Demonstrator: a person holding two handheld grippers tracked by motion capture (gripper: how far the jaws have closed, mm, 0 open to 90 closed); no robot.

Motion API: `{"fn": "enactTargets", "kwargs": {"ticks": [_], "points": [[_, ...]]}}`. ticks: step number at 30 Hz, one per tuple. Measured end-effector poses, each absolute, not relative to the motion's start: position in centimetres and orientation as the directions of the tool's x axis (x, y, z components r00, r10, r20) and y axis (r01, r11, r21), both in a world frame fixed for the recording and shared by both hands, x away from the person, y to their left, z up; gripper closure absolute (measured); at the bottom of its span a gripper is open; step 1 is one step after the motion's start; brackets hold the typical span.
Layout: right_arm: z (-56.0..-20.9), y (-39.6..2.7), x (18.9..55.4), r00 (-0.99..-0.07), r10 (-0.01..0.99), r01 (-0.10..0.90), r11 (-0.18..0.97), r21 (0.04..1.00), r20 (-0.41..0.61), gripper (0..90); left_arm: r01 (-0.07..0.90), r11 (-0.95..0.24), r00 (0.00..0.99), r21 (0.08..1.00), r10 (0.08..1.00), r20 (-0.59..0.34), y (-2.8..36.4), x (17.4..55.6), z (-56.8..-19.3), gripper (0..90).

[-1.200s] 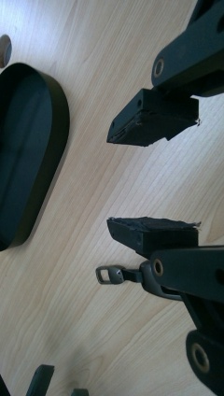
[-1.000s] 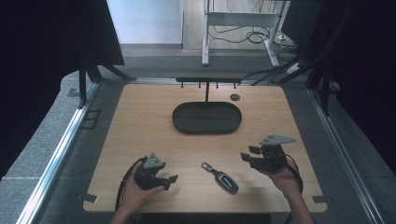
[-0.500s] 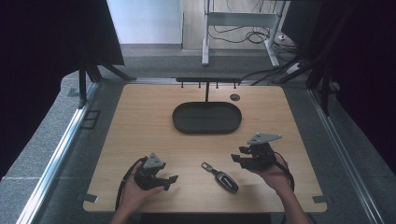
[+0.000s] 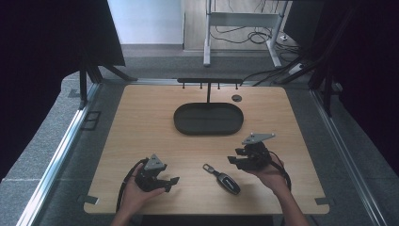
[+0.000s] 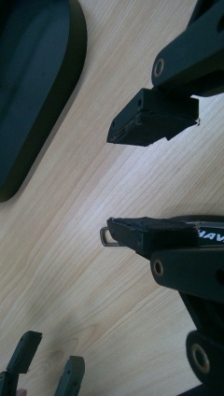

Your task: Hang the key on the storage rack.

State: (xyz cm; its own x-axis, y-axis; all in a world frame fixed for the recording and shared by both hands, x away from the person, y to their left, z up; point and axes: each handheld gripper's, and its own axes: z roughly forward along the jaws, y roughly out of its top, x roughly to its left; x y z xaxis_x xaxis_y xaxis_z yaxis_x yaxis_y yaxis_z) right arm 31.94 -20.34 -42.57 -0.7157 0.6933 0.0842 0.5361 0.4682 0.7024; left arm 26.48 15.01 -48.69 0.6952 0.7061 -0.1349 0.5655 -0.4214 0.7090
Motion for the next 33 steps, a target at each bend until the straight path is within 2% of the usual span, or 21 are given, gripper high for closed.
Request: {"fn": "enactTargets", "kwargs": {"ticks": [20, 33], "points": [[-43.3, -16.7, 32.8, -0.758, 0.649, 0.547, 0.578, 0.605, 0.065, 56.8, 0.563, -0.419, 0.698, 0.712, 0.702, -0.139, 15.1, 26.5, -48.6, 28.4], [-43.9, -15.5, 33.0, -0.769, 0.635, 0.559, 0.612, 0.56, 0.074, 58.1, 0.56, -0.428, 0.705, 0.71, 0.696, -0.136, 15.0, 26.4, -48.6, 28.4]]}}
